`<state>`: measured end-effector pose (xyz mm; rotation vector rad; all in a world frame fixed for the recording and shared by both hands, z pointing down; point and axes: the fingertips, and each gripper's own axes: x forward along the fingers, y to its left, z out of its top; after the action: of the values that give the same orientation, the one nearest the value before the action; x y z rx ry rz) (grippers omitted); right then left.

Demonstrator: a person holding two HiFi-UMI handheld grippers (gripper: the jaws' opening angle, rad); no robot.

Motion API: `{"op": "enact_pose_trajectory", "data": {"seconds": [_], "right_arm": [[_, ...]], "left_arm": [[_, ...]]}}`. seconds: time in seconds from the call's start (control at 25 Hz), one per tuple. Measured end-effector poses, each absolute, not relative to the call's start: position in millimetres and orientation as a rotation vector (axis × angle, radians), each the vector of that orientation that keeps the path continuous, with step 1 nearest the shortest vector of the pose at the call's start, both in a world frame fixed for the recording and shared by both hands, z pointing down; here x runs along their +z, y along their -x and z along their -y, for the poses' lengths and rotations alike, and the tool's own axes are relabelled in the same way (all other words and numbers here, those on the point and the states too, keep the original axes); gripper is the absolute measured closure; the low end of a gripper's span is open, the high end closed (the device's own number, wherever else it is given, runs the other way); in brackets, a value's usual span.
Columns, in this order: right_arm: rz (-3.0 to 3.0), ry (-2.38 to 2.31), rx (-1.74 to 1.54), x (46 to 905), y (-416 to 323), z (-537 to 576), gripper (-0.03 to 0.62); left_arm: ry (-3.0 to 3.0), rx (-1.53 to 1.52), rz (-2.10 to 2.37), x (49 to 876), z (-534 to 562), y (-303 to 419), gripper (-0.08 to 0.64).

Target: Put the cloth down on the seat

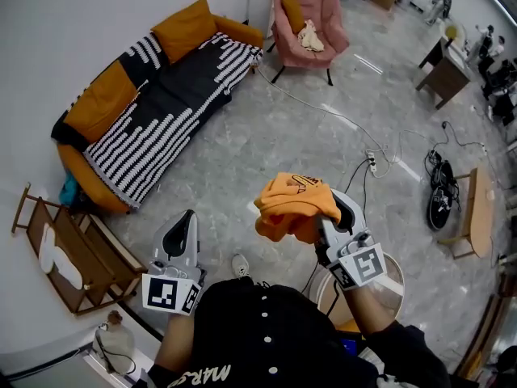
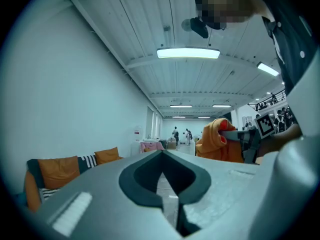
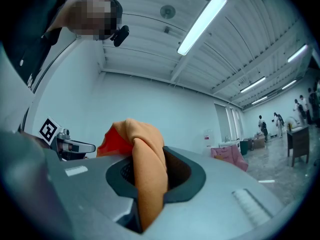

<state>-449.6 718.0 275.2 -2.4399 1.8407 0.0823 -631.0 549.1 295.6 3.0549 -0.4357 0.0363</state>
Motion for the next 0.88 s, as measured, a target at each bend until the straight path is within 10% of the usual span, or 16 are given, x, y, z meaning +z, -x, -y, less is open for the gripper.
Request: {"op": "enact_pose_trajectory", "data": {"seconds": [0.88], "right_arm": [[-1.728, 2.498, 0.121, 279, 396, -634, 0.511]], "left_arm": [[-3.127, 0.065, 0.428, 311, -468, 577, 0.558]]}}
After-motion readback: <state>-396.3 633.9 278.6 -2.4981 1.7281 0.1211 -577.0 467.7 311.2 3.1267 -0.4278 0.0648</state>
